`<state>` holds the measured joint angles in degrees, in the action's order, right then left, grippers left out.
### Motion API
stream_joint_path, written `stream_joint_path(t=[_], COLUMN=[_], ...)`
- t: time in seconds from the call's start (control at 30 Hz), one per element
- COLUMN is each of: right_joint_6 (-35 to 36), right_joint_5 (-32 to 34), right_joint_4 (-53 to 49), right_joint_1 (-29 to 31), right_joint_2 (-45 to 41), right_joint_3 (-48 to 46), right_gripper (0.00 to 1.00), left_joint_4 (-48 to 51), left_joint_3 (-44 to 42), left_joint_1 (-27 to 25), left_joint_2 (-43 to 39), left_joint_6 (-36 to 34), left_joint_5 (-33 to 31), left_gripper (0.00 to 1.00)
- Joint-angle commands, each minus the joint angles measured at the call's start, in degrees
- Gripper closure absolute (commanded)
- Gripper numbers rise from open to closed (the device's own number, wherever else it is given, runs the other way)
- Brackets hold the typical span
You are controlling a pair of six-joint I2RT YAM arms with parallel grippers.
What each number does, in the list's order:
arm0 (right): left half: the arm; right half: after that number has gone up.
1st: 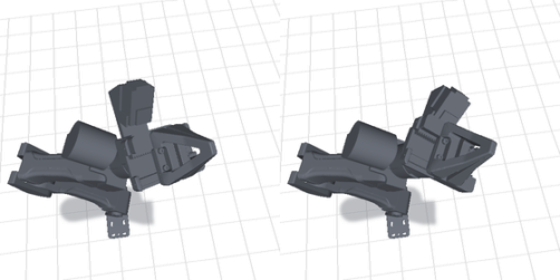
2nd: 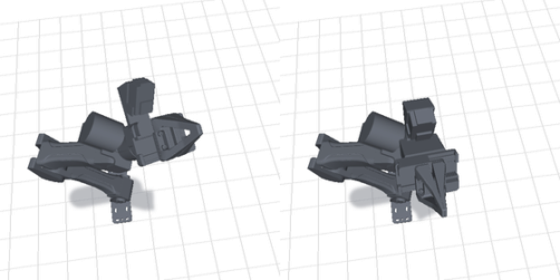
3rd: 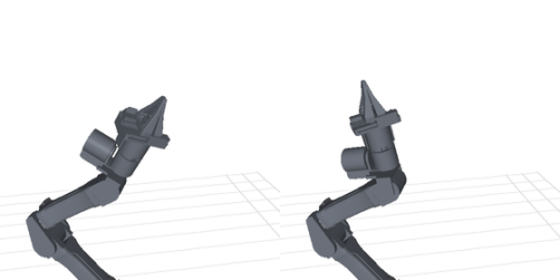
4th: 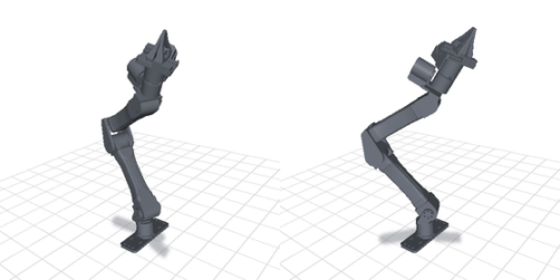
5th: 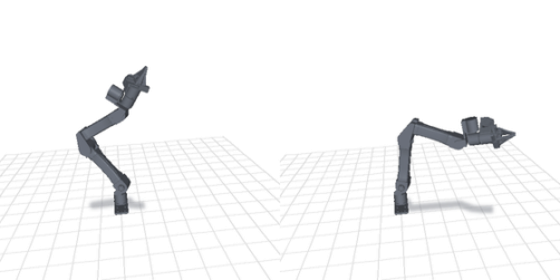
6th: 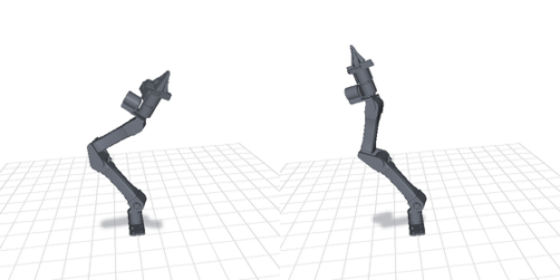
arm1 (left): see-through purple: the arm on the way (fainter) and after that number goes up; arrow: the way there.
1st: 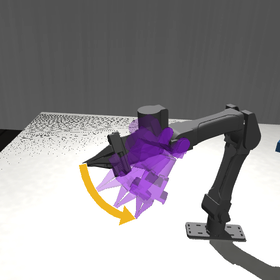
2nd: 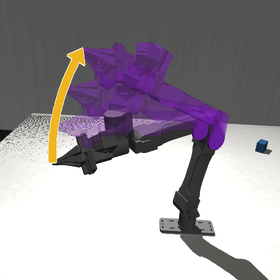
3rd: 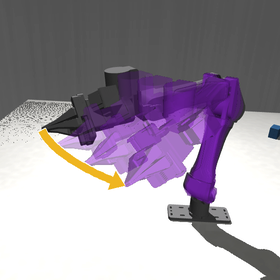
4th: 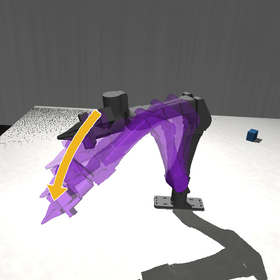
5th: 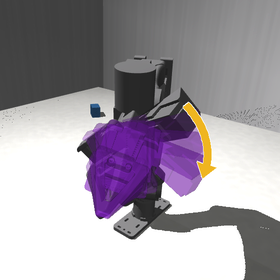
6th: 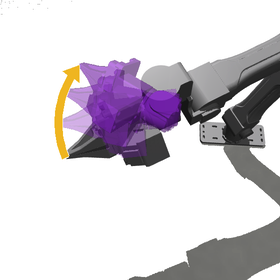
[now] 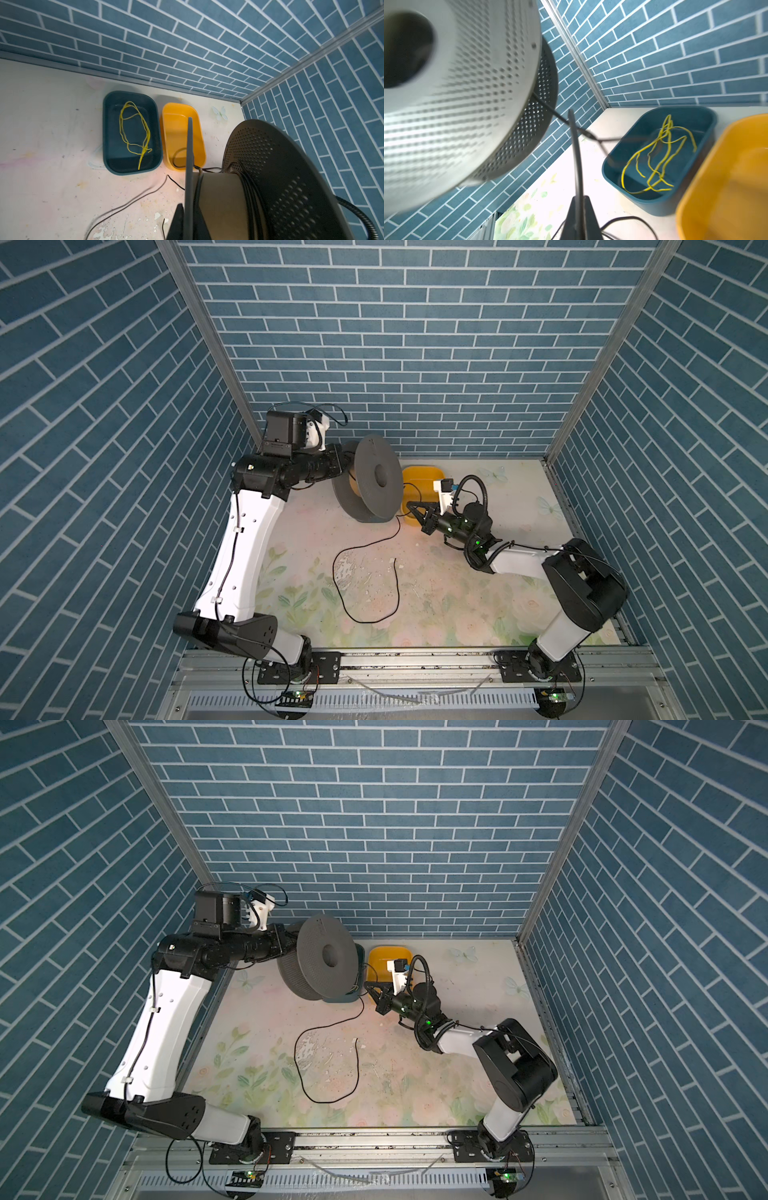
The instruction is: Wrap the cables
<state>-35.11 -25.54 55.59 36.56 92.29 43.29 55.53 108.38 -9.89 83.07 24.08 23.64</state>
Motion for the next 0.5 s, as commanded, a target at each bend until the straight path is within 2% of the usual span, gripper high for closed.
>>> stream_joint_path(t=[0.0, 0.13, 0.23, 0.37, 0.47], right_joint_6=[3.6, 9.0, 11.2, 11.6, 11.2], right_joint_5=[-1.4, 5.2, 11.0, 13.9, 16.2], right_joint_4=[-12.4, -31.9, -42.0, -50.6, -56.9], right_joint_1=[-2.4, -4.7, -6.6, -11.3, -15.3], right_joint_2=[-6.2, -14.4, -19.8, -24.8, -26.9], right_joint_3=[-2.2, -1.3, -1.7, -2.5, -2.2], right_gripper=[1.00, 1.00, 1.00, 1.00, 1.00], left_joint_4=[-1.4, -2.2, -1.8, -1.7, -0.7], left_joint_3=[0.4, -2.0, -2.5, -3.0, -2.9], left_joint_1=[2.1, 5.2, 7.4, 9.8, 10.2], left_joint_2=[-3.0, -5.0, -5.9, -6.8, -7.1], left_joint_6=[-1.4, -1.4, -1.9, -2.2, -3.2], left_joint_5=[-0.6, 0.5, 0.8, 0.8, -1.5], left_gripper=[1.00, 1.00, 1.00, 1.00, 1.00])
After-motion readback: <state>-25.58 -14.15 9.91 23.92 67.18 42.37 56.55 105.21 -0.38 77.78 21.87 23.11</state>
